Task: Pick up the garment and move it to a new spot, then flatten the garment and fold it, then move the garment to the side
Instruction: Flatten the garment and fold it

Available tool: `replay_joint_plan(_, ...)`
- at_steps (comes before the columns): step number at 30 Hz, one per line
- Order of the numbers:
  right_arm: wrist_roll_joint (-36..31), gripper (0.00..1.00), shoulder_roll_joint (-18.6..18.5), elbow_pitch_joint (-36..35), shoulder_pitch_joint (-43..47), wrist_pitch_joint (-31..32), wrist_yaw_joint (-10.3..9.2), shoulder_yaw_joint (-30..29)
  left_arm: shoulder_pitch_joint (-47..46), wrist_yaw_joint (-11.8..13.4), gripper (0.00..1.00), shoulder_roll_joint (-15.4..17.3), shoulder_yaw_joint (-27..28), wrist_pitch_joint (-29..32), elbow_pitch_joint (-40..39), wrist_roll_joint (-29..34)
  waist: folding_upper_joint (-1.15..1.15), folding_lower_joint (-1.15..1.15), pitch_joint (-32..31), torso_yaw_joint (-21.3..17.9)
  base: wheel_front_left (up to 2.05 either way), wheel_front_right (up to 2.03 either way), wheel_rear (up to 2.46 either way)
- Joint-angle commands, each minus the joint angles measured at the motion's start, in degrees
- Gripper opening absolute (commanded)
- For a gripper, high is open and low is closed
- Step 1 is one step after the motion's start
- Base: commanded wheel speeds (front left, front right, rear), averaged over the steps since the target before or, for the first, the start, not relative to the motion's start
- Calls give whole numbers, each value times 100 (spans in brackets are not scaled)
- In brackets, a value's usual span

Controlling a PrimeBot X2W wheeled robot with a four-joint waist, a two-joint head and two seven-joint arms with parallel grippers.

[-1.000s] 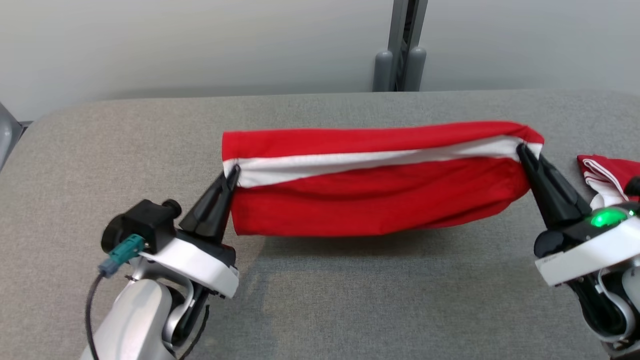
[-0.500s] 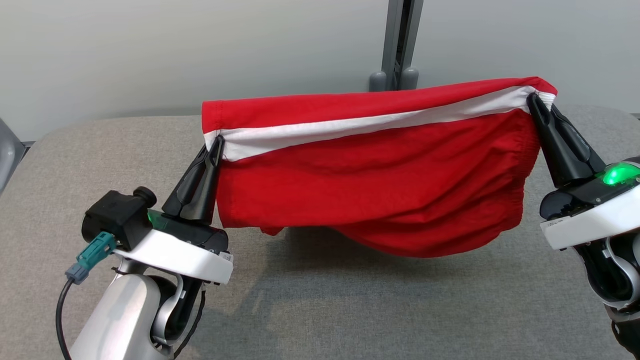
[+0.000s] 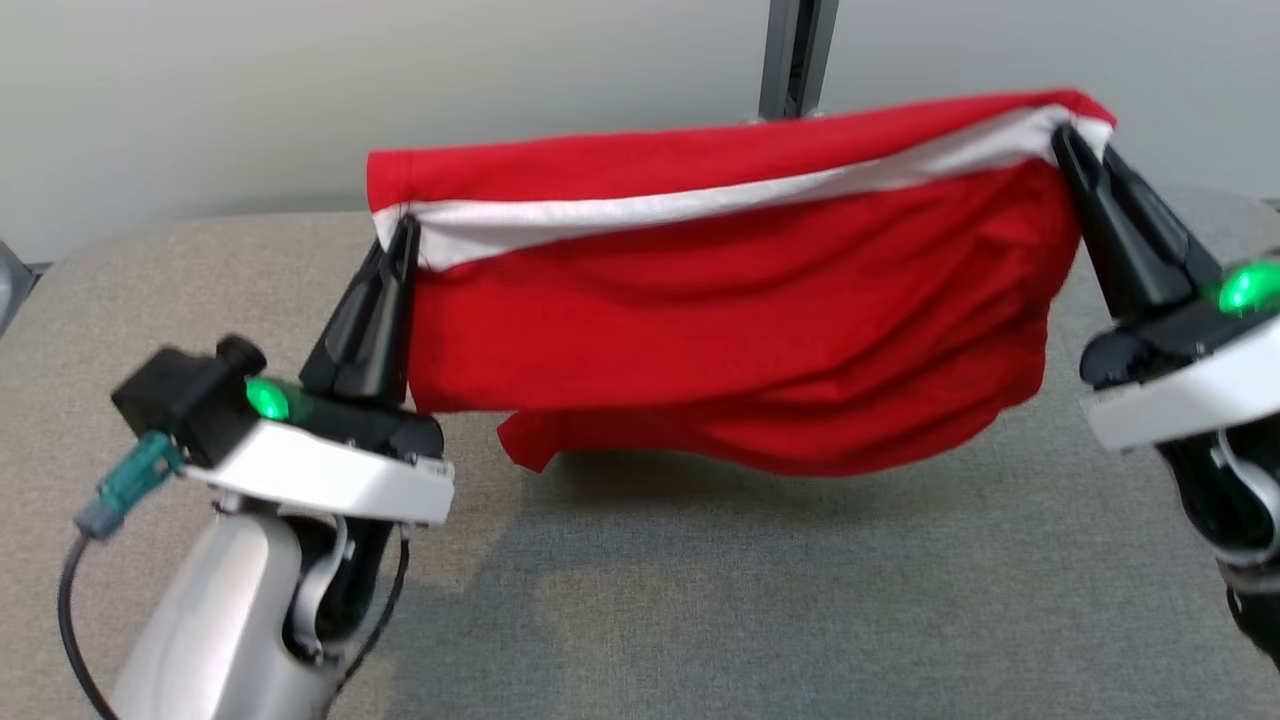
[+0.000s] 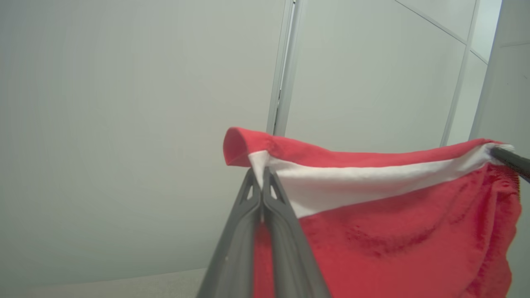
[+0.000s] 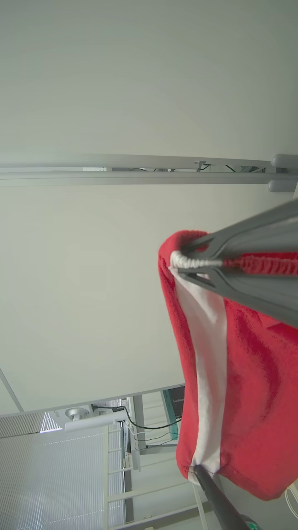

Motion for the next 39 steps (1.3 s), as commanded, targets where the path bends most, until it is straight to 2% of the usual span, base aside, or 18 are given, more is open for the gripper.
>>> replay_joint_plan(1, -61, 0, 13, 54, -273, 55, 1, 60, -248, -51, 0, 32, 52, 53, 94, -75, 0, 0, 109, -14, 0, 0, 0)
replay_joint_plan(8, -320, 0, 255, 931, -1999, -30, 1, 416, -1645, -209, 0, 58, 226, 236, 768, -182, 0, 0, 489, -104, 0, 0, 0)
replay_joint_plan(13, -727, 0, 485, 1877, -3139, -526, 1, 690, -2641, -262, 0, 40, 336, -88, 1385, -17, 0, 0, 779, -137, 0, 0, 0)
replay_joint_plan(17, -998, 0, 690, 2503, -3574, -867, 0, 768, -3034, -302, 0, -109, 345, -436, 1834, 170, 0, 0, 992, -103, 0, 0, 0)
replay_joint_plan(21, -1070, 0, 827, 2900, -3363, -970, 1, 811, -2895, -392, 0, -345, 304, -557, 2132, 438, 0, 0, 1156, -35, 0, 0, 0)
replay_joint_plan(28, -1143, 0, 743, 3066, -2592, -977, 1, 1088, -2247, -594, 0, -683, 381, -566, 2176, 1073, 0, 0, 1281, 58, 0, 0, 0)
replay_joint_plan(33, -885, 0, 644, 3154, -1848, -973, 0, 1502, -1664, -718, 0, -825, 284, -568, 2557, 1322, 0, 0, 1200, 103, 0, 0, 0)
replay_joint_plan(39, -301, 0, 492, 3246, -1202, -974, 0, 2009, -1152, -770, 0, -815, 107, -569, 3275, 1389, 0, 0, 994, 91, 0, 0, 0)
